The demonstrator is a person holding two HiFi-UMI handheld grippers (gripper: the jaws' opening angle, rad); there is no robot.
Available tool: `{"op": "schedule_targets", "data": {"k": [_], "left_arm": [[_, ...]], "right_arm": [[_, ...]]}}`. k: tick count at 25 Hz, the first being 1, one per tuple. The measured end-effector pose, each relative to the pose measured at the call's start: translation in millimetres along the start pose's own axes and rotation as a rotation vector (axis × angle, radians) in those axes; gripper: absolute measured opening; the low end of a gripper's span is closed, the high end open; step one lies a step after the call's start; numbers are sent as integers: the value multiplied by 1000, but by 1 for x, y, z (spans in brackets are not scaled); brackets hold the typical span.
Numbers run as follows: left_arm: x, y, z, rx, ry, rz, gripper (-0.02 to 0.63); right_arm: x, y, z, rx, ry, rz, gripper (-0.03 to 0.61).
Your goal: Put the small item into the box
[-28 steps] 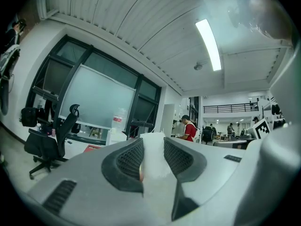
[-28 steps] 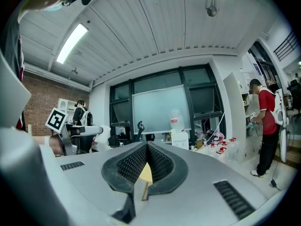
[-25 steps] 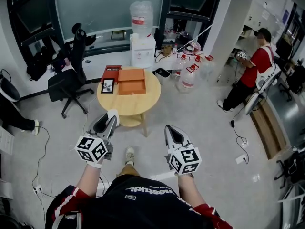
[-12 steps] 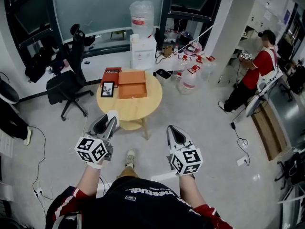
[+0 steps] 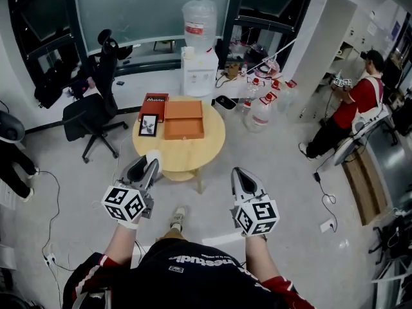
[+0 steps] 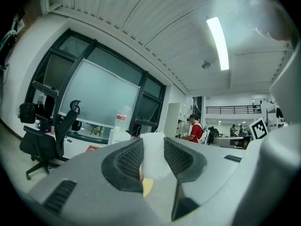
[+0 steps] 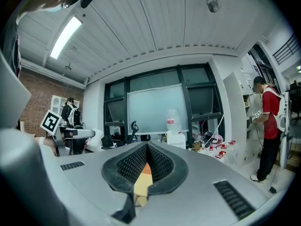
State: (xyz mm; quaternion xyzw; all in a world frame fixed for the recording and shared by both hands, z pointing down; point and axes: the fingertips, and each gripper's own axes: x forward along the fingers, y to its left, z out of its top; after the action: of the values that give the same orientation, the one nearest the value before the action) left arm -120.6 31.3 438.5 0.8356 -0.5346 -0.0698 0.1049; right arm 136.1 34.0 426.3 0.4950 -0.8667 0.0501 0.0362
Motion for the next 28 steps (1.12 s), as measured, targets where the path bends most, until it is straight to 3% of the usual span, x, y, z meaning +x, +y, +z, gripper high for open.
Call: {"op": "schedule_targets", "data": {"k": [14, 28], "left_arm": [[77, 69, 13, -22, 11, 13, 147], [181, 136, 37, -20, 31, -61, 147]], "right_arm": [[98, -25, 16, -1, 34, 16, 26], [210, -40, 38, 4, 55, 5, 26]]}}
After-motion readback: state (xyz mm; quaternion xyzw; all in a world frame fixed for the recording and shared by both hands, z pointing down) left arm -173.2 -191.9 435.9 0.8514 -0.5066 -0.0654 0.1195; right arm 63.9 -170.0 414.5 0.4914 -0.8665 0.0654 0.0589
